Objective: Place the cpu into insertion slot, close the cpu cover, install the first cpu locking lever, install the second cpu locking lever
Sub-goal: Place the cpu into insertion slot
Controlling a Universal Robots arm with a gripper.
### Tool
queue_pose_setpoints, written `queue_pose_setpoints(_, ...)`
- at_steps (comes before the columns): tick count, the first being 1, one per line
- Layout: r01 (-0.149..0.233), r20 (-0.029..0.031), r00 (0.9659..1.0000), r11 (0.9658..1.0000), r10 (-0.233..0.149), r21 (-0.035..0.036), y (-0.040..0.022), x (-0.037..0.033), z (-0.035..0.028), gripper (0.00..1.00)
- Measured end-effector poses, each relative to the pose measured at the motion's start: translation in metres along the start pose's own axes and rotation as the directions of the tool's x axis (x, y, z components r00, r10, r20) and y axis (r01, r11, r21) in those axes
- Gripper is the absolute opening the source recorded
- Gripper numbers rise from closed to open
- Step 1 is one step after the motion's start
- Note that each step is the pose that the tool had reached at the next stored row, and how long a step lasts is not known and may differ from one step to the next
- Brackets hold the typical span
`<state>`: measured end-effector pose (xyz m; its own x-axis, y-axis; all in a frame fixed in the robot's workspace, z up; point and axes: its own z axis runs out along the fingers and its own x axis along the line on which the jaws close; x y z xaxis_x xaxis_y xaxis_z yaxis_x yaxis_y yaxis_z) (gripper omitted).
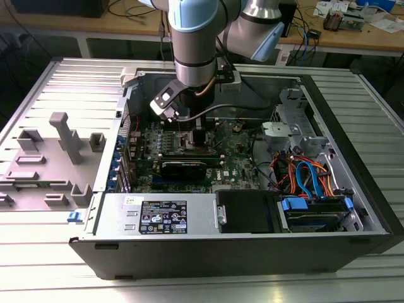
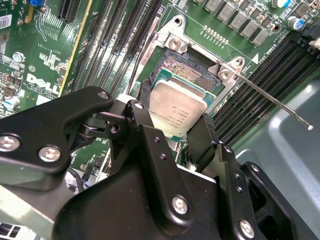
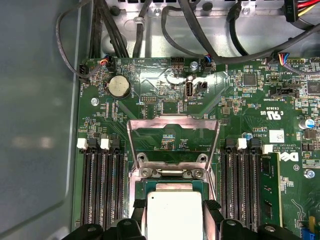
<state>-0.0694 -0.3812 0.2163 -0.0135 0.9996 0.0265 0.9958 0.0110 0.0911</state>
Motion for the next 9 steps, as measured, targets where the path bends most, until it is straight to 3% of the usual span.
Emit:
queue_pose_setpoints(5,0.003,0.0,1.0,1.0,-0.003,0.0003,-0.0022,-0.0005,0.0024,0.54)
queue_pose_setpoints(9,0.007,-0.0005,1.0,1.0,-0.007,0.0002,-0.0039,-0.0007,0.0078,0.54)
